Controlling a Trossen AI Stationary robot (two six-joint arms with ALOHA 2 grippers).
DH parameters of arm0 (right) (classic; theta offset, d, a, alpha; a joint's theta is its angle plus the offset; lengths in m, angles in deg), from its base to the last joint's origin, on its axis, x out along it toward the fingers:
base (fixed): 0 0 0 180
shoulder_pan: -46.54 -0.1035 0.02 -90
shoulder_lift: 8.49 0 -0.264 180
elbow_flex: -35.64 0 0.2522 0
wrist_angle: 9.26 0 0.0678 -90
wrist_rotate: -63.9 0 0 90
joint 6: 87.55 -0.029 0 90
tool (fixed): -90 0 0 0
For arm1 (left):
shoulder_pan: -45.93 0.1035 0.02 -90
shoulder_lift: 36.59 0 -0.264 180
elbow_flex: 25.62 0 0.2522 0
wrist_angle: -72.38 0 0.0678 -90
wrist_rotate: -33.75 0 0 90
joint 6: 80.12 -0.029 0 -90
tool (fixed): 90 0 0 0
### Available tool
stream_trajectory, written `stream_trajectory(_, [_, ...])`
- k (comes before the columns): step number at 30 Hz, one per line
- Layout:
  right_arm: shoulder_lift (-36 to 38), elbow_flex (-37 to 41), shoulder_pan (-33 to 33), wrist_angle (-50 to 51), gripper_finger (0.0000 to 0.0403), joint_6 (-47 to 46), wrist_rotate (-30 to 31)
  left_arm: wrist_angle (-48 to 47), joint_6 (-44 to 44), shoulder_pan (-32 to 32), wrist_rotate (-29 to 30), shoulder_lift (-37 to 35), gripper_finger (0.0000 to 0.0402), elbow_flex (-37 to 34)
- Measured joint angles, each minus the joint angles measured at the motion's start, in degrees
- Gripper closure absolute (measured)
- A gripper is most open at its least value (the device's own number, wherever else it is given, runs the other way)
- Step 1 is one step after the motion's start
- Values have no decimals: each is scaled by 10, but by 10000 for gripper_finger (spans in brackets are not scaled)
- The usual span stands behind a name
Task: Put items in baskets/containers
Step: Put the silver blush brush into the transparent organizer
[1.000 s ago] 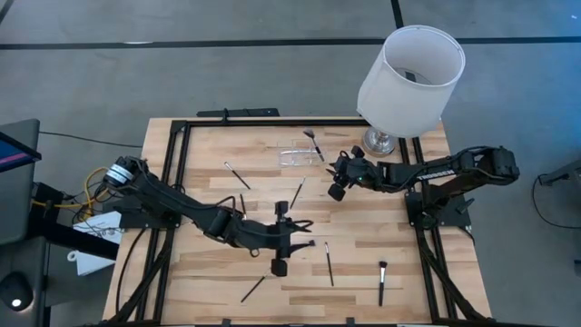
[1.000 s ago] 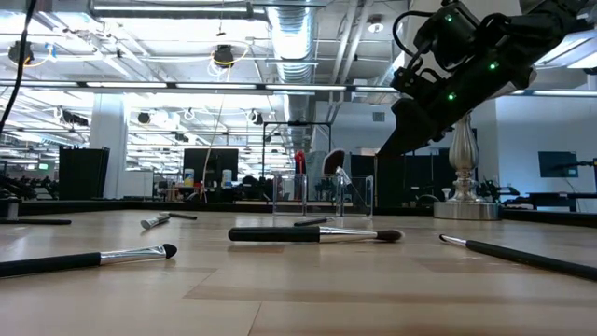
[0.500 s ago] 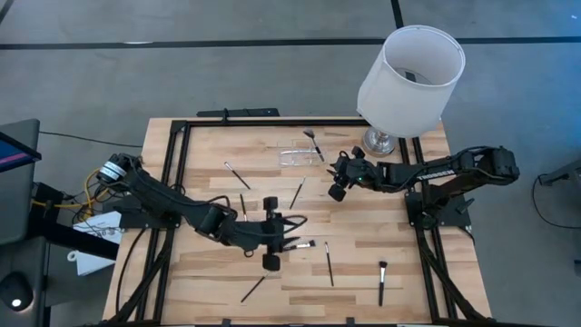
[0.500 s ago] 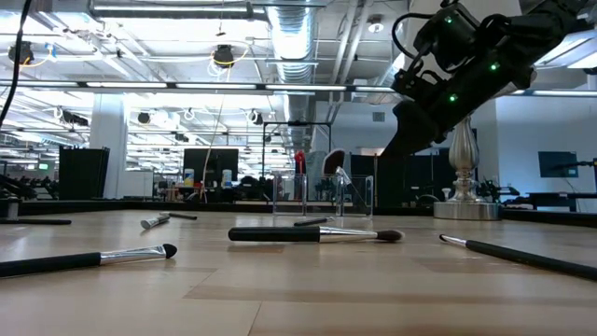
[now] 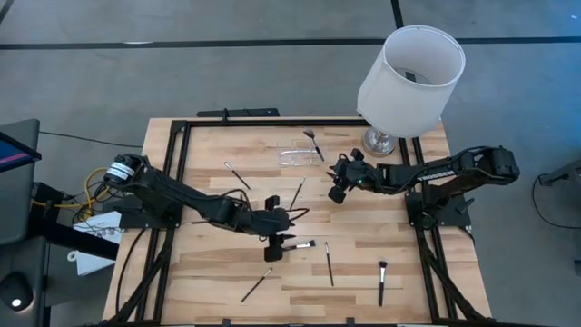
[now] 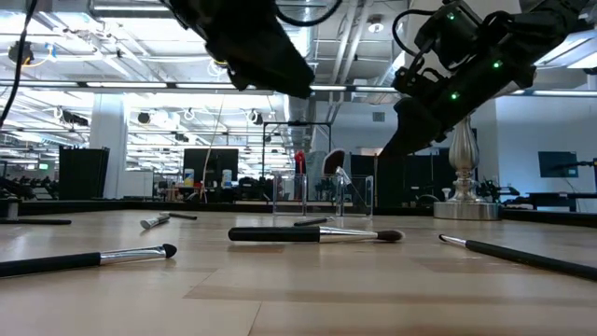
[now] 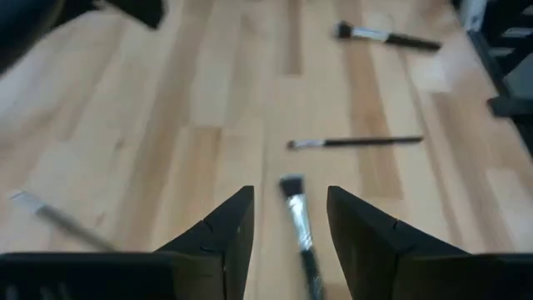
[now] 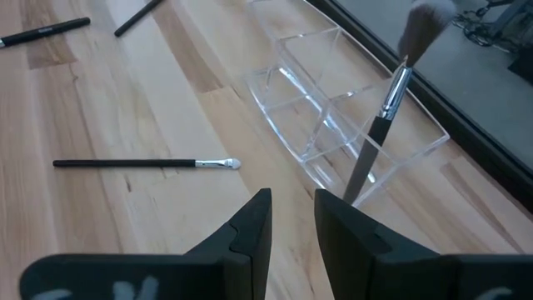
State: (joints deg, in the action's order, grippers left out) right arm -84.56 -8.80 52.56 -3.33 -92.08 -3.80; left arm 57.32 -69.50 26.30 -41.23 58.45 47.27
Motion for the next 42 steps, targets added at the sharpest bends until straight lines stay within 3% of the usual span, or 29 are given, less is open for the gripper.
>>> stream_trajectory(3, [0, 0, 0, 1, 320, 0, 0, 53, -16, 3, -35, 37, 253, 1])
stream_trajectory(16, [0, 0, 0, 18, 320, 0, 2, 41, -28, -11, -76, 130, 253, 26])
stream_trajectory(23, [0, 0, 0, 16, 320, 0, 1, 23, -27, 0, -75, 137, 246, 27])
stream_trajectory(33, [0, 0, 0, 16, 320, 0, 1, 13, -24, 4, -65, 137, 190, 26])
stream_trajectory(42, [0, 0, 0, 16, 320, 0, 1, 22, -11, 4, -43, 166, 192, 26])
